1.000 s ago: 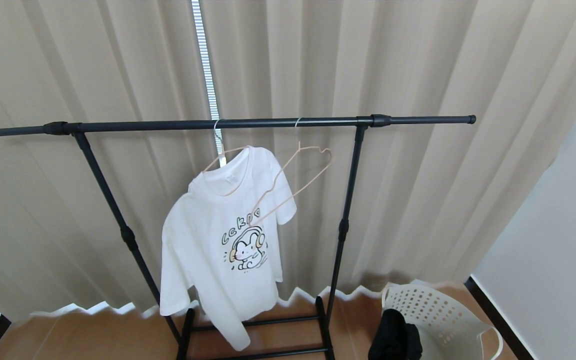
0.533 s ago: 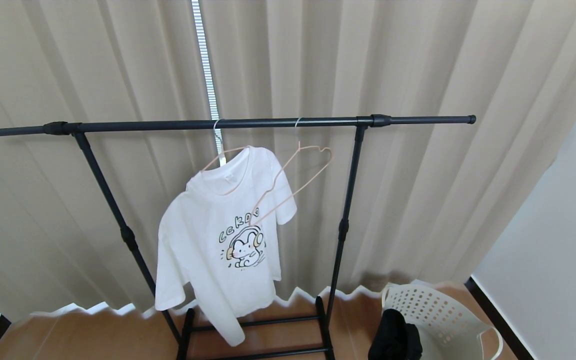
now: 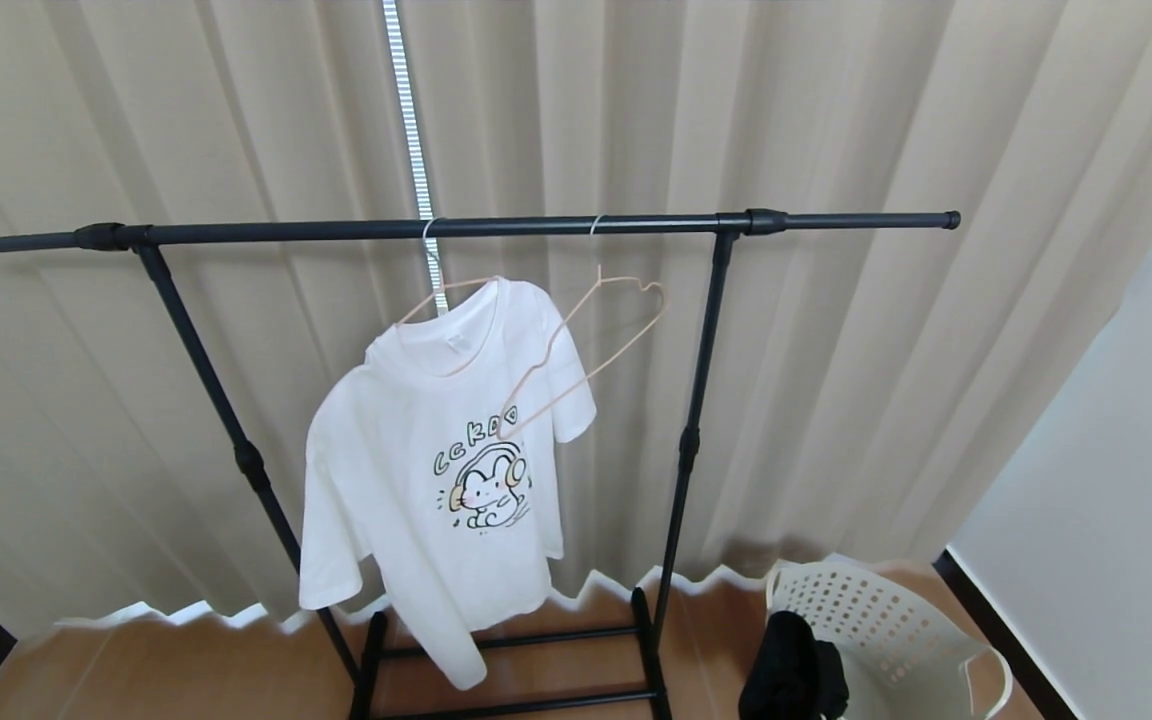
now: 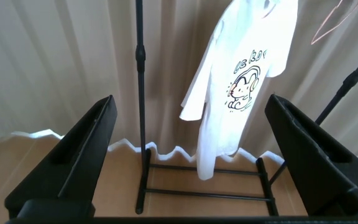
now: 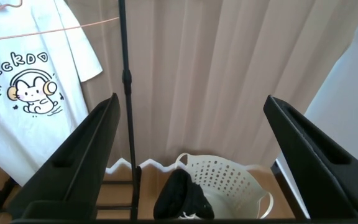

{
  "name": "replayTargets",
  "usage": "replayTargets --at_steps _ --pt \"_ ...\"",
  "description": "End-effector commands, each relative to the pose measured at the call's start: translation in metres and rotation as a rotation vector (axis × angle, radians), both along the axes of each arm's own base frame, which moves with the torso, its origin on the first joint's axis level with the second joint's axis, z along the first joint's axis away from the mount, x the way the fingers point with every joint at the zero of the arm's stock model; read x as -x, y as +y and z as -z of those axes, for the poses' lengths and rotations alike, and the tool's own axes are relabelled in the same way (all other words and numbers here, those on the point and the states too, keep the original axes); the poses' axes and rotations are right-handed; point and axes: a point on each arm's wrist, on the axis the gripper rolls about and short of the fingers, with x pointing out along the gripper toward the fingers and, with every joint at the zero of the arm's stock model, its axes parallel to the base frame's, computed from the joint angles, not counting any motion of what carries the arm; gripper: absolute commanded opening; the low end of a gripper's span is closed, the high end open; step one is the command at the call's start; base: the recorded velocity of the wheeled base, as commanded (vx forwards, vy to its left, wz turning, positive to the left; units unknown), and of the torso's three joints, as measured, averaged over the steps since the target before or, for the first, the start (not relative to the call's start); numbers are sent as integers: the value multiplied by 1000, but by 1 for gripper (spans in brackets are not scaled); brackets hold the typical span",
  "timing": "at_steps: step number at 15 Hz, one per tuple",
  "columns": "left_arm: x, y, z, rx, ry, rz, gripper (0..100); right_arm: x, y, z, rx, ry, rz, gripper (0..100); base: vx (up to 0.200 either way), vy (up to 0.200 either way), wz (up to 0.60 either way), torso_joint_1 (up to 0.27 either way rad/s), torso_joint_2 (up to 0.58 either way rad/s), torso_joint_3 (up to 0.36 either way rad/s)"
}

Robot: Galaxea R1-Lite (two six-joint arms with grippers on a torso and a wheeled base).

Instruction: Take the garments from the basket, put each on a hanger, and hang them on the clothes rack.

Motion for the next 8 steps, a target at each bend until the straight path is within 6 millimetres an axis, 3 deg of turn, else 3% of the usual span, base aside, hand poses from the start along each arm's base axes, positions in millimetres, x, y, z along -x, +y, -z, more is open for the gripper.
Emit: replayTargets --at_steps 1,8 --pt "0 0 0 0 2 -1 100 0 0 0 1 1 0 100 0 0 0 -149 349 198" --pt "0 0 0 0 2 -1 100 0 0 0 1 1 0 100 0 0 0 -154 359 205"
